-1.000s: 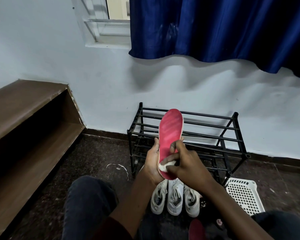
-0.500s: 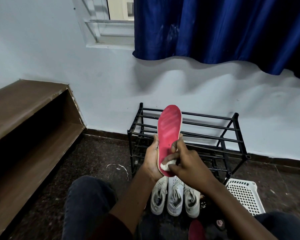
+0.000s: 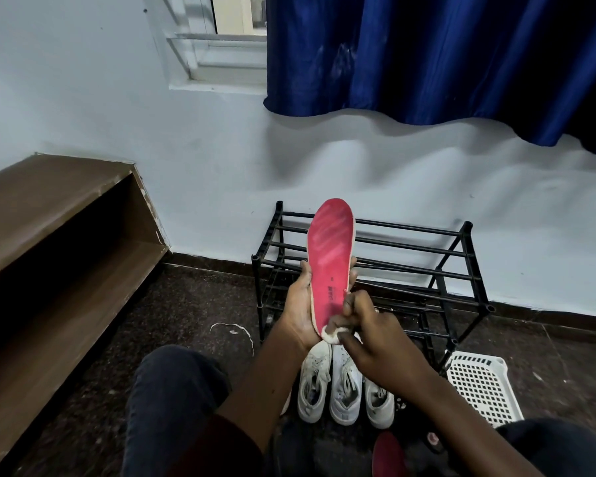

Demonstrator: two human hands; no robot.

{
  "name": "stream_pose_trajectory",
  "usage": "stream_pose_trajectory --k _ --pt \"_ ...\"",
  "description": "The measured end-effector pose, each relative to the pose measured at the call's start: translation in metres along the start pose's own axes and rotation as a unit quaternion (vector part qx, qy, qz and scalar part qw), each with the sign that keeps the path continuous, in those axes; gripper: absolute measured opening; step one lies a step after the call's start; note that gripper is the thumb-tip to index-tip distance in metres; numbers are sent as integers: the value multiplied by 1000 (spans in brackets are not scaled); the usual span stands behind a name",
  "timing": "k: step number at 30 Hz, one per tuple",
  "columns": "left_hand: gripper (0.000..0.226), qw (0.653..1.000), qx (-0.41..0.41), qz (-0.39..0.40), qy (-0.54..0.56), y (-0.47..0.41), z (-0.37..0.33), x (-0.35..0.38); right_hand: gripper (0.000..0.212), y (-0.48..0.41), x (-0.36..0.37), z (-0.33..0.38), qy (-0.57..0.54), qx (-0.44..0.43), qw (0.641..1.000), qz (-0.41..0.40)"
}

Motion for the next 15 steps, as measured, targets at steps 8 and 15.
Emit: stream_pose_trajectory --k 8,15 --pt "82 999 -3 17 -35 -5 4 6 44 -1 2 4 -16 6 995 -95" --pt "80 1000 24 8 -17 -6 -1 2 48 -2 -9 -5 -10 50 992 -119"
Point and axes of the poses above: each hand's wrist, its own y-axis away from the middle knuckle, its own x-axis out of the palm, z = x × y, the point moved 2 cm from there along -y, towards the middle knuckle, and after that the axes turned 12 degrees about x, right-handed, at the moved point
